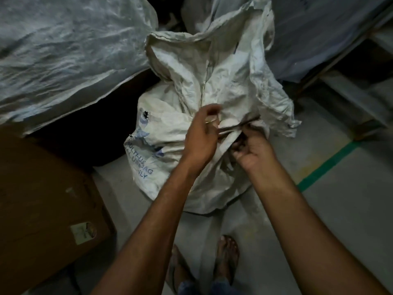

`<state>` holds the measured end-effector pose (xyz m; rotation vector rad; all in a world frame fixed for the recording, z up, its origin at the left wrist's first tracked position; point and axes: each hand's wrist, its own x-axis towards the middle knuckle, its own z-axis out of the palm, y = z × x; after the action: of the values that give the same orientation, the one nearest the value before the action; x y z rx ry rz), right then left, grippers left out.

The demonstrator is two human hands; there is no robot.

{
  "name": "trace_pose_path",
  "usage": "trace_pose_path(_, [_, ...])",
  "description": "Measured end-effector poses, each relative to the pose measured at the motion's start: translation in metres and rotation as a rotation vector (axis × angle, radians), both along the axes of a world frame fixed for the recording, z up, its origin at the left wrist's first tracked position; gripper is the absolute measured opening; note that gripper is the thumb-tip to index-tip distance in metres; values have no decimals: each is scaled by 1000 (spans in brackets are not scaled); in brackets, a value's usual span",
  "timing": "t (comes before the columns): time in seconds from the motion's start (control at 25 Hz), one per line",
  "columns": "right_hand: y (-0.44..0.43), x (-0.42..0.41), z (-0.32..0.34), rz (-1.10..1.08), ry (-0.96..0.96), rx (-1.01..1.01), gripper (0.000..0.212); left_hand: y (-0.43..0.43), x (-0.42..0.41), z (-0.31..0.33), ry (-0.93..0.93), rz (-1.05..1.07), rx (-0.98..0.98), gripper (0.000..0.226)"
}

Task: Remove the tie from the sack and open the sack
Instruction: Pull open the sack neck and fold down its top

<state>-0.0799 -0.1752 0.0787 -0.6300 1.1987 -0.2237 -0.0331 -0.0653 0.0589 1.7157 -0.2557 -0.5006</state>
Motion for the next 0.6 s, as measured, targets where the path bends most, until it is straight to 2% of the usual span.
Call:
trace_pose_path(0.04, [2,-4,-2,-10,27,28,17,-1,1,-3,7,61,39,55])
trace_pose_path(0.12, [15,-15,3,17,89,0,6,-6,4,-12,35,30,61,70])
trace_pose_path(0.24, [30,-30,14,-7,107,-181,26,-18,3,-18,133,-46,36,44])
trace_pose_path(0.32, [37,-36,27,55,-9,-169,40,-21,2,-13,215,-9,-5,31])
trace_pose_path(0.4, [37,-36,39,111,-73,-143,50,-18,4,-7,261,16,-45,27])
trace_pose_path(0.48, [36,-32,47,113,-85,-122,49,-15,8,-3,228,-14,-44,27])
trace_pose_path(0.6, [33,-22,55,117,-2,-121,40,-8,7,5,50,-124,66,36])
